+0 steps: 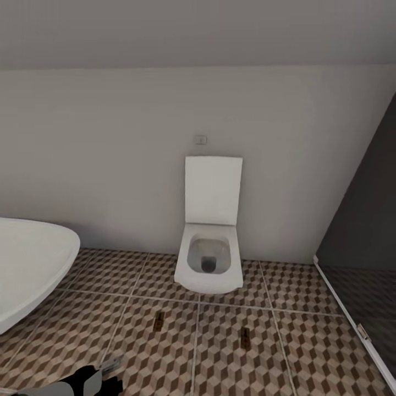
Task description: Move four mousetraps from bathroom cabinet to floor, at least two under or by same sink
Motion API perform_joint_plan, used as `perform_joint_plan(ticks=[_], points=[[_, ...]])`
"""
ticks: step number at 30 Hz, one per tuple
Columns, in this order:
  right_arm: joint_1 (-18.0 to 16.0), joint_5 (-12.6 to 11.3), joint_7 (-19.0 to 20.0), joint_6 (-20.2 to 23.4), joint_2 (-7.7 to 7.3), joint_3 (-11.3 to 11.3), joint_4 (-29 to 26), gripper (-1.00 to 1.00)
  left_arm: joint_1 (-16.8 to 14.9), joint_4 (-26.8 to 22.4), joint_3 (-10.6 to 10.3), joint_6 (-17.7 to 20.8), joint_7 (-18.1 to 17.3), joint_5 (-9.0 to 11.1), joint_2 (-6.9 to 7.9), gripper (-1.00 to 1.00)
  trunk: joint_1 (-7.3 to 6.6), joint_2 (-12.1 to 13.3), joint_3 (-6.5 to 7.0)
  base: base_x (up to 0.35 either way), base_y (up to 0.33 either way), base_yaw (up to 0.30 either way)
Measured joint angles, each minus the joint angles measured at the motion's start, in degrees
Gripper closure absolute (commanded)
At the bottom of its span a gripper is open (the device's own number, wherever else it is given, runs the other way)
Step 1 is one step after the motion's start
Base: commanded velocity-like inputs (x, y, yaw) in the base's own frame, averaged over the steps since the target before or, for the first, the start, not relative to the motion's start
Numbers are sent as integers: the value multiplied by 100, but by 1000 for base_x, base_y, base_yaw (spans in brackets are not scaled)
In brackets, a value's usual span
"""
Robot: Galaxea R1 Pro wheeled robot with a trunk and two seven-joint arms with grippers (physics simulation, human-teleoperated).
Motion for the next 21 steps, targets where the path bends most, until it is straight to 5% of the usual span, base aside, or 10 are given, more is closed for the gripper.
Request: perform_joint_plan(ticks=[6,21], points=[[80,0,2,-1,-11,-4,-4,-100,41,2,5,-37,-6,296,28,-100,-132,241,108,0,0,0],[116,0,-10,15,-17,-1,-2,-100,58,5,-1,-51,0,450,21,-100,-461,842,377,0,0,0]])
